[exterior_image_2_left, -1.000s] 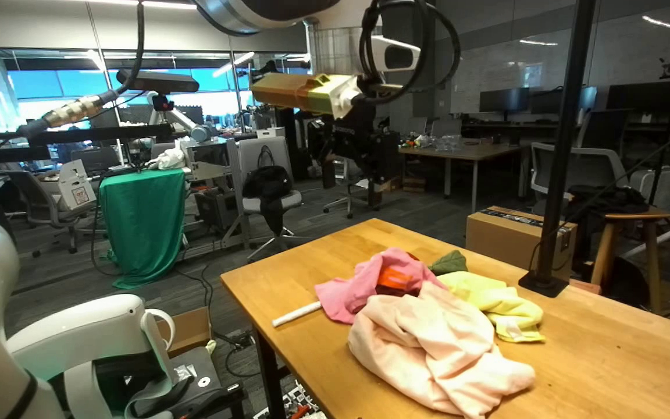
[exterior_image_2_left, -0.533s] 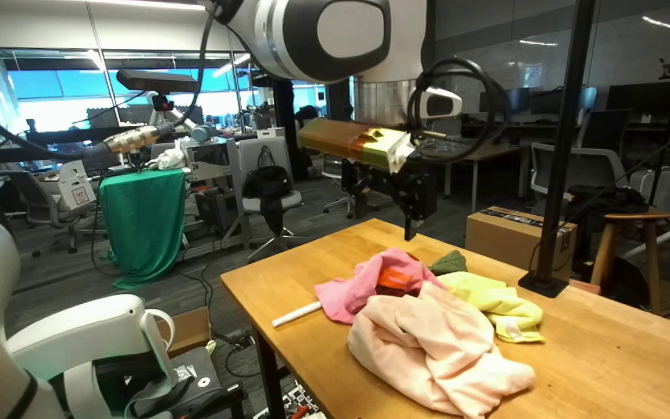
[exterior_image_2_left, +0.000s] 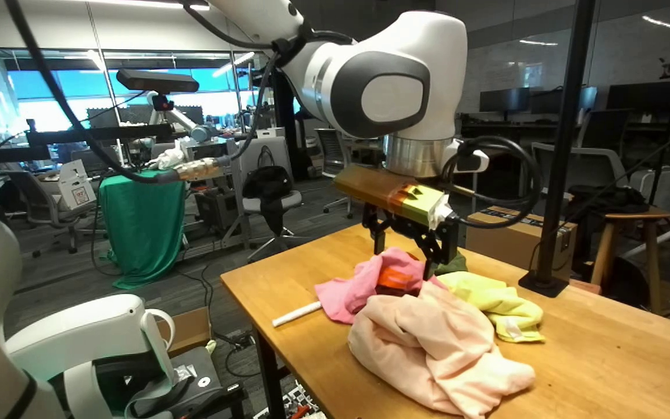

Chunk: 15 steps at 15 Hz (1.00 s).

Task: Separate the clothes and the plush toy

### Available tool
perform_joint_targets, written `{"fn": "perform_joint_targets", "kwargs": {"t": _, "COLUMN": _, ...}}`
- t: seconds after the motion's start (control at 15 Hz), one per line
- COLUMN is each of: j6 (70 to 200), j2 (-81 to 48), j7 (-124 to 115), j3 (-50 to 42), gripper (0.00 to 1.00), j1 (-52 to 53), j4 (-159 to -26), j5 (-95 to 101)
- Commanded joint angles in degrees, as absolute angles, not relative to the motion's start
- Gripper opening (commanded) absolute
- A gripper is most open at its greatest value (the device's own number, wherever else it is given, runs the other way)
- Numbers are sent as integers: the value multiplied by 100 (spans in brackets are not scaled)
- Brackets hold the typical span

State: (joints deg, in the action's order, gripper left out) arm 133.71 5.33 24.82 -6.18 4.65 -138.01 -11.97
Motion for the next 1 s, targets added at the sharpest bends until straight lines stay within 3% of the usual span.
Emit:
{"fn": "perform_joint_targets", "kwargs": {"t": 0.0, "j6": 13642, "j2": -26, "j7": 2888, "j3": -462, "gripper": 100, "j1": 339, "j4": -13510, "j5": -1484}}
{"fn": "perform_joint_targets", "kwargs": {"t": 0.93, "j6": 14329, "j2": -1449, "j7": 2716, "j3": 150, "gripper": 100, "j1": -42, "j4": -13243, "j5": -944}}
